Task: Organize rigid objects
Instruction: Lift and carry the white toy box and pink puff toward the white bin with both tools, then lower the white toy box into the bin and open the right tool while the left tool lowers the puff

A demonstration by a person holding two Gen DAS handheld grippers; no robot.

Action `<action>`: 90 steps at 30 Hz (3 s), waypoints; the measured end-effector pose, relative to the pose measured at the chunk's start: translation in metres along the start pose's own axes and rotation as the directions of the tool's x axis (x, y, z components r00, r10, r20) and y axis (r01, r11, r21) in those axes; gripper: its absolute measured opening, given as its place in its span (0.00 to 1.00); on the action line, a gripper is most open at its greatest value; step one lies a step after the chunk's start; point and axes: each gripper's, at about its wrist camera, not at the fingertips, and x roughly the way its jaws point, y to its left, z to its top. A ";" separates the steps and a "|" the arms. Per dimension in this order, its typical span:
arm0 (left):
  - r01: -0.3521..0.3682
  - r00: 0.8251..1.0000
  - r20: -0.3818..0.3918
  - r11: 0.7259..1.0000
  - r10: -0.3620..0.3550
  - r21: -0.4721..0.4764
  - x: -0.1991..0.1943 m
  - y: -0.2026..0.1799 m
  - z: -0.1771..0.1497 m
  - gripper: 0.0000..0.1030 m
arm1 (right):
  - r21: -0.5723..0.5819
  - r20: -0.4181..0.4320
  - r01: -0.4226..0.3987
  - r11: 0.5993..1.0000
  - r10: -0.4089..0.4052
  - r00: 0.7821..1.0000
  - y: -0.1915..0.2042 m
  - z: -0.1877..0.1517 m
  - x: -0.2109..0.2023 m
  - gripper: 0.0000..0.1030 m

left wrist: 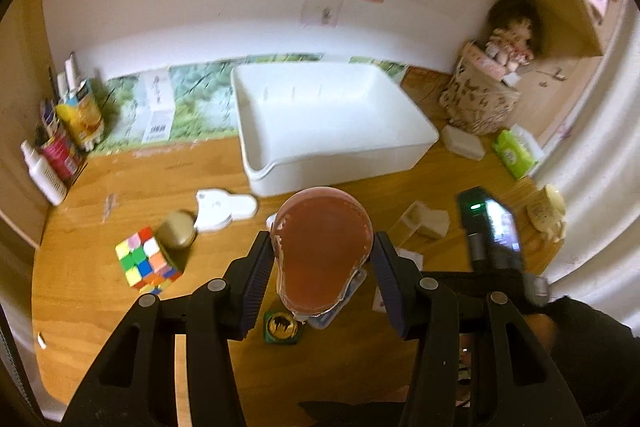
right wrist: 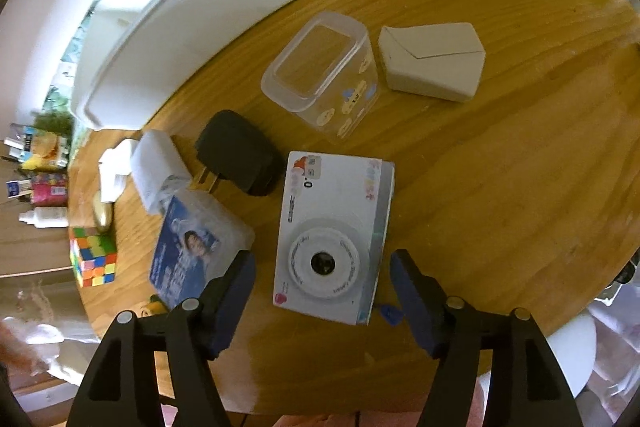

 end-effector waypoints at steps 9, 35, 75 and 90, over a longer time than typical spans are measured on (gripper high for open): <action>0.022 1.000 0.022 1.000 -0.022 0.019 0.000 0.003 0.008 0.52 | -0.048 -0.006 0.127 0.991 -0.127 0.992 0.015 0.006 0.014 0.68; 0.047 0.999 0.009 0.999 -0.047 0.025 0.002 0.013 0.009 0.52 | -0.157 0.079 0.224 0.962 -0.214 0.974 0.024 -0.021 0.009 0.58; -0.050 0.978 0.202 0.998 0.059 -0.050 0.037 -0.008 0.111 0.52 | -0.439 0.703 0.278 0.854 0.134 0.698 0.023 0.013 -0.157 0.56; -0.194 0.963 0.156 0.969 0.218 -0.155 0.105 -0.012 0.149 0.52 | -0.593 0.663 0.172 0.787 0.356 0.658 0.040 0.111 -0.118 0.56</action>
